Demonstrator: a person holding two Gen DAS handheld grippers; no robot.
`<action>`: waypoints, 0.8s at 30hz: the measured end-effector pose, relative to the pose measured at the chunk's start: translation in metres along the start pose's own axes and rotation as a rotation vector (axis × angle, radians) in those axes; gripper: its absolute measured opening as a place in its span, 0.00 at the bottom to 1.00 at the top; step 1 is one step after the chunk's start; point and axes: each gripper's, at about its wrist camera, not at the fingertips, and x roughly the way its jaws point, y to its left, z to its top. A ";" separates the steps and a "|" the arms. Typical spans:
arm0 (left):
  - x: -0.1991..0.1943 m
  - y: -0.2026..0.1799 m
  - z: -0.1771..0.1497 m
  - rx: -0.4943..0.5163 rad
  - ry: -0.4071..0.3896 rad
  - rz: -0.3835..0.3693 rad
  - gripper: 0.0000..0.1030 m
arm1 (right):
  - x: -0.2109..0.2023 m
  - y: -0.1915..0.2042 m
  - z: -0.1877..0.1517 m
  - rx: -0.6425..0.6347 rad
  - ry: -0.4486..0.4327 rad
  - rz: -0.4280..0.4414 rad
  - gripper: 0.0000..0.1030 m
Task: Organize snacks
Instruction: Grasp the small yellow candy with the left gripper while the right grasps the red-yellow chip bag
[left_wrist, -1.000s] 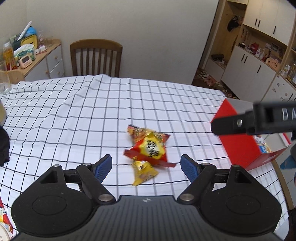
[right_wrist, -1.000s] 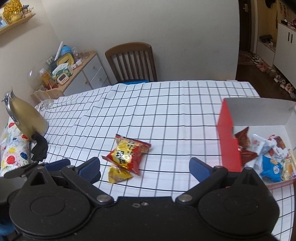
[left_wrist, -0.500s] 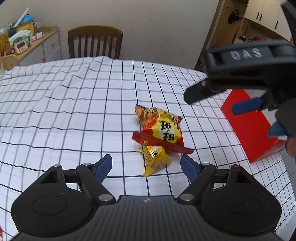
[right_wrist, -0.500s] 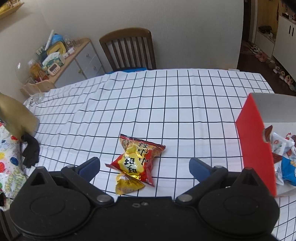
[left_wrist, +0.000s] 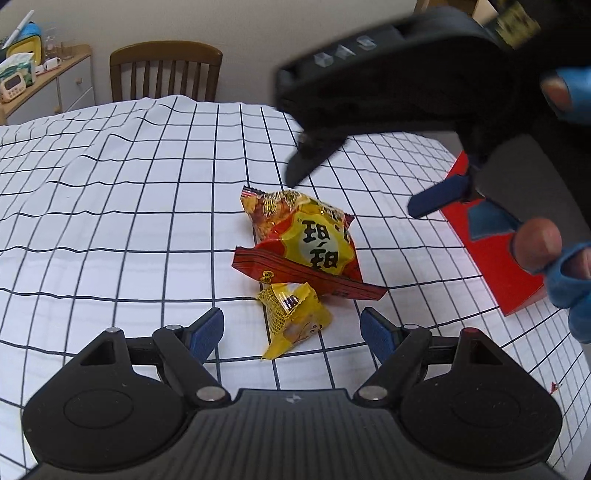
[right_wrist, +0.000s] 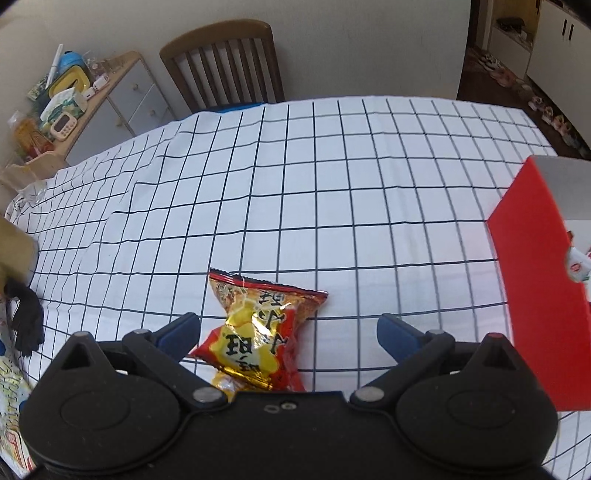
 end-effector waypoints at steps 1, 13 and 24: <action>0.003 -0.001 0.000 0.002 0.004 0.001 0.79 | 0.003 0.002 0.001 0.003 0.003 -0.001 0.99; 0.024 -0.005 0.002 0.013 0.015 0.012 0.74 | 0.038 0.018 0.002 0.012 0.073 0.002 0.96; 0.033 -0.003 0.005 0.007 0.029 -0.001 0.49 | 0.054 0.024 0.006 0.021 0.106 0.012 0.79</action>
